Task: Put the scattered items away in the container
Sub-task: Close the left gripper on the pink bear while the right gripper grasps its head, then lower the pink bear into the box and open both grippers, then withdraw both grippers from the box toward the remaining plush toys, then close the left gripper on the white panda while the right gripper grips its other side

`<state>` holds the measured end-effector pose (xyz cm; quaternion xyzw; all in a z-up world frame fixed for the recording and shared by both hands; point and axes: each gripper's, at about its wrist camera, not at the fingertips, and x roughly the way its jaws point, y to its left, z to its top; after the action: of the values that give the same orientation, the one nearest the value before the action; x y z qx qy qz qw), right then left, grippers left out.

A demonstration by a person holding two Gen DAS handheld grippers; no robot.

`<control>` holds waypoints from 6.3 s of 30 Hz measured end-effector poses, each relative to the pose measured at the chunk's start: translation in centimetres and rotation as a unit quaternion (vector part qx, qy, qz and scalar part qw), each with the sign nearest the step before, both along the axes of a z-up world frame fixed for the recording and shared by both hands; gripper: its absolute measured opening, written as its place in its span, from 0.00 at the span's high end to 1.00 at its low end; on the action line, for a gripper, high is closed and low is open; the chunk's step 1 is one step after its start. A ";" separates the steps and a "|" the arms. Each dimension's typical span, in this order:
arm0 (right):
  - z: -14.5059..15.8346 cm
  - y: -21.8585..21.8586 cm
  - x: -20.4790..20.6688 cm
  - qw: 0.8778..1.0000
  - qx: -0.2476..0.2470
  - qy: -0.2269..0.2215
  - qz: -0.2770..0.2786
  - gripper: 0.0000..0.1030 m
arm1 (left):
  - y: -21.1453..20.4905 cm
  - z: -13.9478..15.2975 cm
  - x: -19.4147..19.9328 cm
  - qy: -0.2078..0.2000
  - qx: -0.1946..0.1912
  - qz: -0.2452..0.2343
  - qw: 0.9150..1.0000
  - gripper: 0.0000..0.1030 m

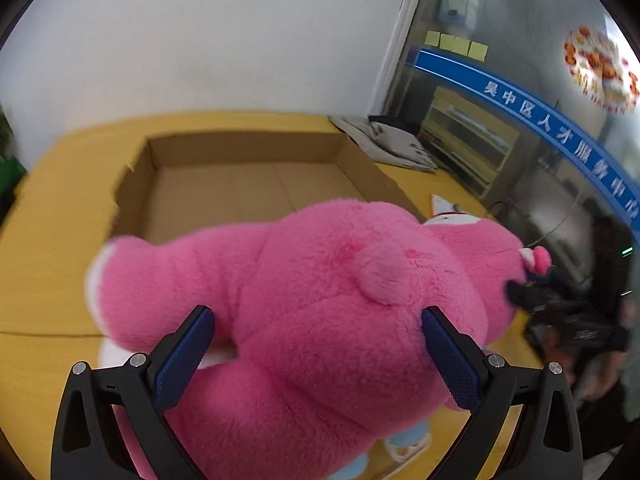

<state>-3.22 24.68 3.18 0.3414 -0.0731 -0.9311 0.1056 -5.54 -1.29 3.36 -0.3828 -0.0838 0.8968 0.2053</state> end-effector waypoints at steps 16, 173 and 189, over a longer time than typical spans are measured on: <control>1.2 -2.2 -0.1 0.997 -0.012 0.069 0.036 0.55 | -1.6 2.5 1.2 0.028 0.066 -0.004 0.997 0.55; -2.6 -18.7 -4.0 0.979 0.012 -0.013 0.205 0.19 | -10.7 -0.8 2.7 -0.021 0.021 0.096 0.995 0.00; -7.5 -23.7 -8.6 0.959 0.044 -0.064 0.273 0.38 | -12.8 -5.0 0.5 -0.062 0.080 0.042 0.994 0.30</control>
<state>-11.77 0.95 -4.32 0.4115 0.0573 -0.8453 0.3360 -5.07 -14.07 -1.68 -0.4161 -0.1837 0.8696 0.1922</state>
